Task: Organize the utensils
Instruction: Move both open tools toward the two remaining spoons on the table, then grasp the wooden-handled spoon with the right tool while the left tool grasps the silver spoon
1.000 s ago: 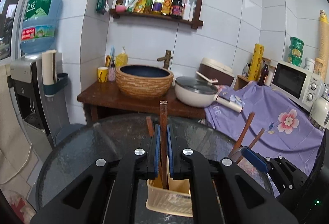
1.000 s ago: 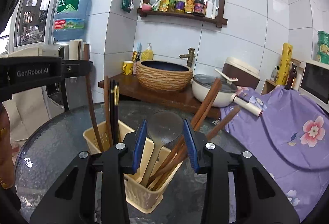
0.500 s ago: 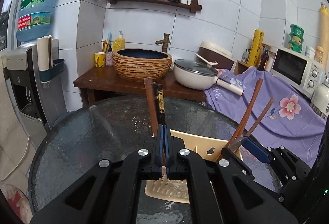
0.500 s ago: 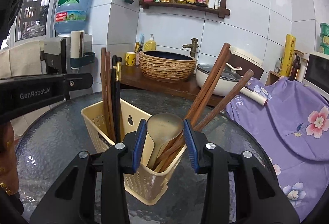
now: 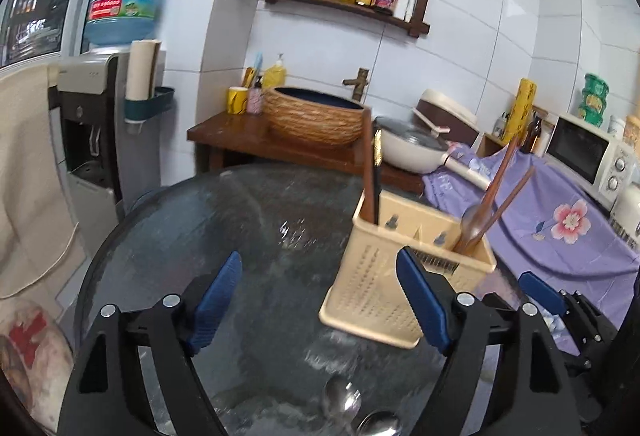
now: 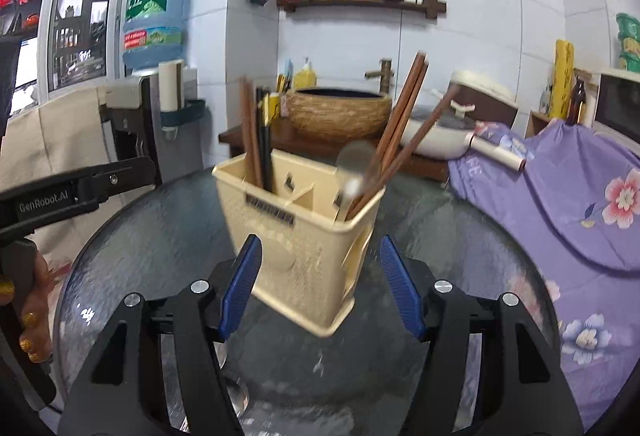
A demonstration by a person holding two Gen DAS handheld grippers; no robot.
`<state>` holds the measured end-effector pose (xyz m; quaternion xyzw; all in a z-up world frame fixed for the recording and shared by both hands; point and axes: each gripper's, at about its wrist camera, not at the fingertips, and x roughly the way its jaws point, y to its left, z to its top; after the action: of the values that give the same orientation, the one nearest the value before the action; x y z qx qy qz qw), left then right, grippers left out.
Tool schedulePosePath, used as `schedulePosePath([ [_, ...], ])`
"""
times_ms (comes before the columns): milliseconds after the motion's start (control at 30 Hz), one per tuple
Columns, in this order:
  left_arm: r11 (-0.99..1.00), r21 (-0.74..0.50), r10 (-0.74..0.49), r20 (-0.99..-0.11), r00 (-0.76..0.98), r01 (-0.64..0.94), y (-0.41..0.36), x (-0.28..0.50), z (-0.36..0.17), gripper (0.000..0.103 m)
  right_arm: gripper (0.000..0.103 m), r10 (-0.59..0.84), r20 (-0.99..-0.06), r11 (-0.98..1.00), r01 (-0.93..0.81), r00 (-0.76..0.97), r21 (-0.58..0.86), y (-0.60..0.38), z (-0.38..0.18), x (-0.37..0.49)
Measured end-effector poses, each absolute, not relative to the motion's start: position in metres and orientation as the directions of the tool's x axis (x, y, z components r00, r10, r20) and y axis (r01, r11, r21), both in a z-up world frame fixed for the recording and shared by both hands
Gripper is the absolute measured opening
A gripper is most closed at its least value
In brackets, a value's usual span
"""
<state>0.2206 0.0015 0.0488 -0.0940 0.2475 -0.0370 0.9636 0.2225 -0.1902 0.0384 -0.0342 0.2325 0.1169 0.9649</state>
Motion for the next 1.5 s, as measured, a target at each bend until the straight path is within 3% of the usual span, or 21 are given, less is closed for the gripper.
schedulePosePath([
  [200,0.987,-0.162,-0.076,-0.555,0.828,-0.018,0.009,0.202,0.011,0.079,0.062,0.227,-0.614,0.964,-0.266,0.756,0.028,-0.173,-0.004,0.207],
  [500,0.981,-0.173,-0.041,-0.626,0.779,-0.088,0.03,0.186,-0.03,0.079,0.062,0.224,-0.75,0.966,-0.242,0.622,0.088,-0.142,-0.066,0.193],
  [900,0.978,-0.182,-0.047,-0.656,0.753,-0.097,0.037,0.182,-0.048,0.079,0.062,0.215,-0.784,0.972,-0.209,0.583,0.112,-0.127,-0.088,0.2],
  [1100,0.979,-0.18,-0.045,-0.656,0.753,-0.099,0.039,0.181,-0.048,0.079,0.048,0.23,-0.78,0.969,-0.21,0.582,0.129,-0.126,-0.085,0.203],
  [1500,0.983,-0.177,-0.087,-0.673,0.734,-0.046,0.02,0.19,-0.047,0.078,0.048,0.258,-0.761,0.966,-0.177,0.596,0.189,-0.159,-0.075,0.206],
])
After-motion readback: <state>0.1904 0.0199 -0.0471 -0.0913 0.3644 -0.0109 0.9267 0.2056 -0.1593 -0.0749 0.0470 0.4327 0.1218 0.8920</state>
